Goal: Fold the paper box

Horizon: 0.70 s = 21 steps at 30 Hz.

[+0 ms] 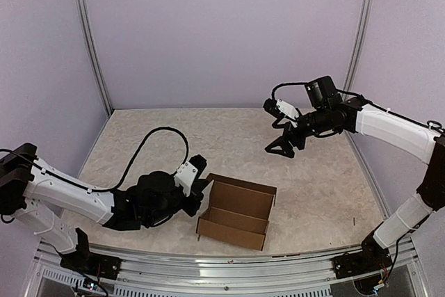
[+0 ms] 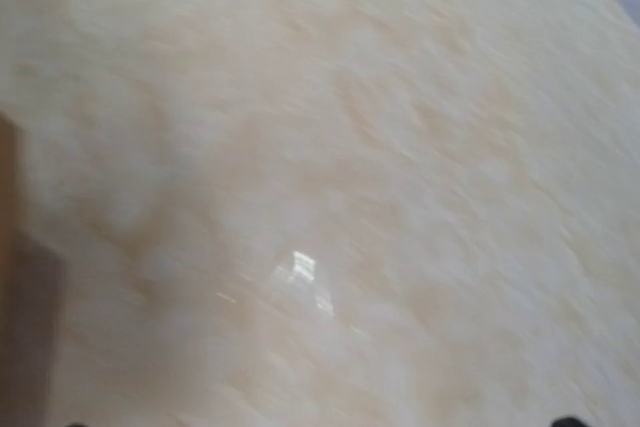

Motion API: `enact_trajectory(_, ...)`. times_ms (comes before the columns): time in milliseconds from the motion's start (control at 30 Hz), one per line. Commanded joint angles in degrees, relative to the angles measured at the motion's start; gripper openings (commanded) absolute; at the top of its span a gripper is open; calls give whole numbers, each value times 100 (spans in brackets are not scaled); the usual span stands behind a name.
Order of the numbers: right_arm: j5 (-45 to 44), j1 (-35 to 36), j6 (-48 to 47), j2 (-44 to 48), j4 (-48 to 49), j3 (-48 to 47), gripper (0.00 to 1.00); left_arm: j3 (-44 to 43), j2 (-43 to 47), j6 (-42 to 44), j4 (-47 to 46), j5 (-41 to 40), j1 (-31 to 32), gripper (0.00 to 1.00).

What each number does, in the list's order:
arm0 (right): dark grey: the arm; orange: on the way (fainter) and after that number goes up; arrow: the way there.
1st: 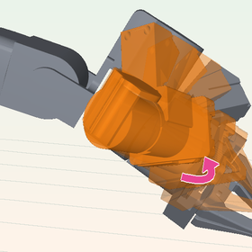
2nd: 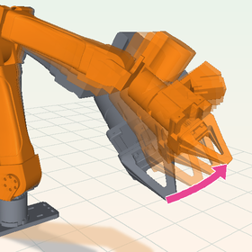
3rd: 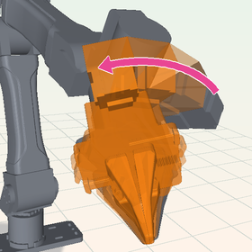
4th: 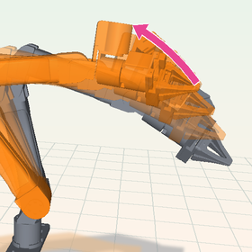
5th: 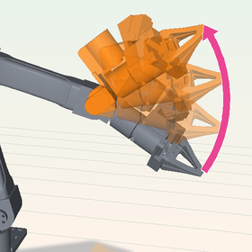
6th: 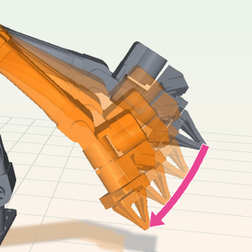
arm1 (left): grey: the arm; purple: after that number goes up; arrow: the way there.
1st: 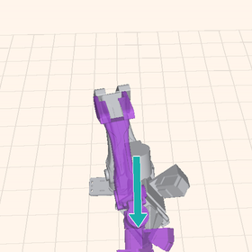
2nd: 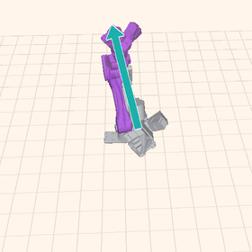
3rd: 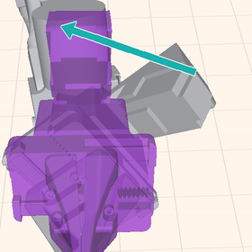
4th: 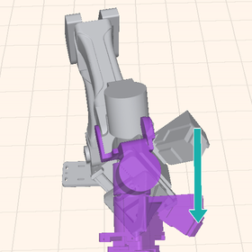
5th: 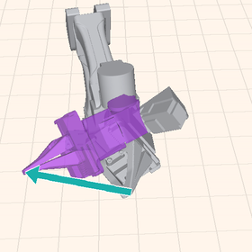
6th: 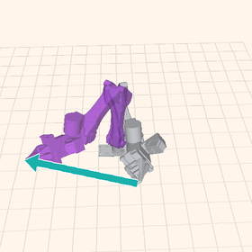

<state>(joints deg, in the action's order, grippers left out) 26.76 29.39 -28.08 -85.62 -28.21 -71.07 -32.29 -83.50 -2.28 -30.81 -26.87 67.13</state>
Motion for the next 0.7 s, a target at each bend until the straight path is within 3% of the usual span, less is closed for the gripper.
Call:
enact_trajectory(0, 928, 368, -216, -45, -588, -388, 100, 144, 188, 75, -277, -423, 194, 0)
enact_trajectory(167, 654, 858, -491, -263, -1163, -512, 100, 170, 121, 176, -421, -667, 428, 0)
enact_trajectory(667, 257, 1415, -641, -46, -1070, -97, 100, 696, 34, 27, -654, -1763, 1443, 0)
